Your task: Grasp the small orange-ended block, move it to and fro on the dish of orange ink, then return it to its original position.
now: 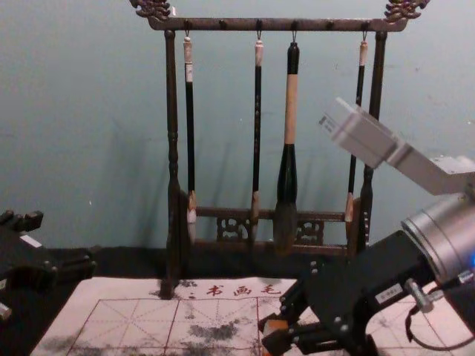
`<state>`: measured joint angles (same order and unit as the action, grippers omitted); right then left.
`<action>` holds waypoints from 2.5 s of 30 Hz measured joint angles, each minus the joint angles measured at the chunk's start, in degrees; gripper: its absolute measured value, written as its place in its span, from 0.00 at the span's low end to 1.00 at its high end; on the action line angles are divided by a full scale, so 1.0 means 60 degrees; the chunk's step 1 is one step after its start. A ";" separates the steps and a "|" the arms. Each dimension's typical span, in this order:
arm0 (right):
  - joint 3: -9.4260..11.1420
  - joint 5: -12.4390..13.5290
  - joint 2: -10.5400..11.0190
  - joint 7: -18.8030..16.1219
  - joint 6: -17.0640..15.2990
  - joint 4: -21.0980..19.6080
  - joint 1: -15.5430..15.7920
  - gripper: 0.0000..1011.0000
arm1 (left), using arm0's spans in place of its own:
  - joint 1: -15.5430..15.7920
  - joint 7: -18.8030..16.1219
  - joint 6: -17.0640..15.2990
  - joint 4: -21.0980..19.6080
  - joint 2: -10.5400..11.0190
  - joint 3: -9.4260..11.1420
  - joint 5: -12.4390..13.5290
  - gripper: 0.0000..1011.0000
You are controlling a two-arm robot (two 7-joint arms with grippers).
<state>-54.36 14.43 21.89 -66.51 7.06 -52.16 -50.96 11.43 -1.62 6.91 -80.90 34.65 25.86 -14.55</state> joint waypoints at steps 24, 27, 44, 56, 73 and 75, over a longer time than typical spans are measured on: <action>0.0011 -0.0094 0.0550 0.0084 -0.0123 -0.0753 0.0260 0.13 | -0.0001 0.0000 0.0000 0.0000 -0.0001 -0.0001 0.0000 0.99; 0.0007 -0.0082 0.0640 0.0084 -0.0134 -0.0898 0.0320 0.13 | 0.0000 -0.0001 0.0000 0.0000 0.0000 0.0000 0.0001 0.99; -0.0037 0.0012 0.0996 0.0070 -0.0257 -0.1655 0.0544 0.13 | -0.0001 -0.0001 0.0000 0.0000 0.0000 0.0000 0.0000 0.99; -0.0191 0.0071 0.0892 0.0007 -0.0231 -0.1766 0.0537 0.13 | 0.0000 -0.0001 0.0000 0.0000 0.0000 0.0000 0.0000 0.99; -0.0286 0.0139 0.0173 -0.0072 0.0128 -0.0829 0.0197 0.13 | -0.0001 -0.0001 0.0000 0.0000 0.0000 0.0000 0.0000 0.99; -0.0286 0.0136 0.0103 -0.0073 0.0164 -0.0735 0.0166 0.13 | -0.0001 -0.0001 0.0000 0.0000 0.0000 0.0000 0.0001 0.99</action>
<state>-56.07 15.24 22.50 -66.95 8.05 -56.57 -49.96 11.43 -1.62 6.91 -80.90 34.65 25.86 -14.55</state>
